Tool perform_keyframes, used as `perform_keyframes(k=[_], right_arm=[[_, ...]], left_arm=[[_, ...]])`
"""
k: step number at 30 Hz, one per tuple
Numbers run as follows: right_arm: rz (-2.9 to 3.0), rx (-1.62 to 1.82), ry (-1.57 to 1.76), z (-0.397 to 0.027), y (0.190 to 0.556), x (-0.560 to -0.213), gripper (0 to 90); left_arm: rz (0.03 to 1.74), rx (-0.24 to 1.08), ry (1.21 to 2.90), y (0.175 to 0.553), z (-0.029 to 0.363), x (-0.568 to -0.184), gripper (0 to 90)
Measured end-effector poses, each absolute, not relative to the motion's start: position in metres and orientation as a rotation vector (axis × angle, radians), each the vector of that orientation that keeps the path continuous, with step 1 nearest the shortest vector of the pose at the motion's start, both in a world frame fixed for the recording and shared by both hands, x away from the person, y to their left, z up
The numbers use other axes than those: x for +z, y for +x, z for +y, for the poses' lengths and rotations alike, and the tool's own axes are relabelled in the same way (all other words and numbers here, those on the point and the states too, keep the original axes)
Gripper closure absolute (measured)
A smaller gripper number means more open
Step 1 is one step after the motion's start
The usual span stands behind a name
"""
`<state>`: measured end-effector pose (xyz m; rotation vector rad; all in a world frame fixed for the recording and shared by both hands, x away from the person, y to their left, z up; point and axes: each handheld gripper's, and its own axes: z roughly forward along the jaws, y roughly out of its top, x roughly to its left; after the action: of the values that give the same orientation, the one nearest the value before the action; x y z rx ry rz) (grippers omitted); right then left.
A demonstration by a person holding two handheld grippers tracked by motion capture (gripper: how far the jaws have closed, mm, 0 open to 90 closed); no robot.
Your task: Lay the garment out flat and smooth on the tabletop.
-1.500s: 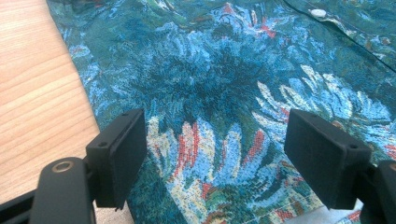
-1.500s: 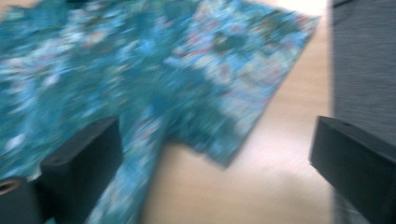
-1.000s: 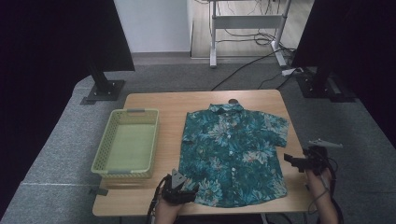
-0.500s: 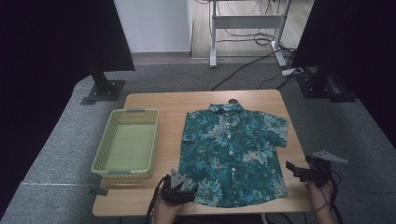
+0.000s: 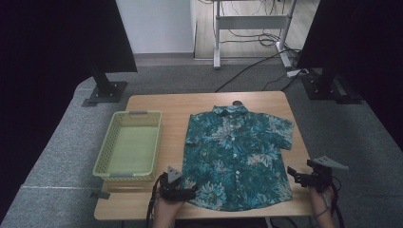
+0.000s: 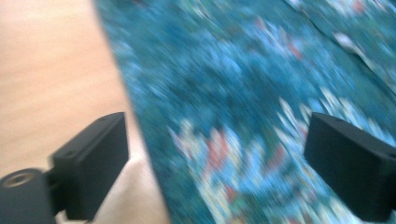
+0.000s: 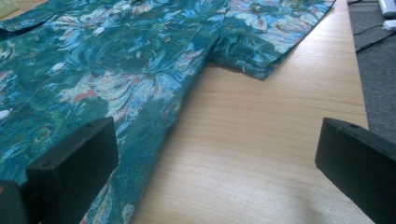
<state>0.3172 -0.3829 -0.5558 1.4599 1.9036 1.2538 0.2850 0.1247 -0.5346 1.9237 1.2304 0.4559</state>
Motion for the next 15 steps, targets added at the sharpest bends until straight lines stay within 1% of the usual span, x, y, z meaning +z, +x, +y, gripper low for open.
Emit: perform_keyframes(k=[6, 12, 15], right_arm=[[1.914, 1.260, 1.445, -0.382, 0.317, -0.556, 0.0], [1.920, 1.273, 1.451, -0.384, 0.318, -0.556, 0.0], [1.922, 1.277, 1.449, -0.384, 0.318, -0.556, 0.0]], left_arm=[[1.252, 0.447, 1.906, 0.310, 0.116, -0.516, 4.9], [1.254, 0.459, 1.933, 0.343, 0.096, -0.490, 4.6], [1.233, 0.468, 1.985, 0.361, 0.084, -0.477, 6.0]])
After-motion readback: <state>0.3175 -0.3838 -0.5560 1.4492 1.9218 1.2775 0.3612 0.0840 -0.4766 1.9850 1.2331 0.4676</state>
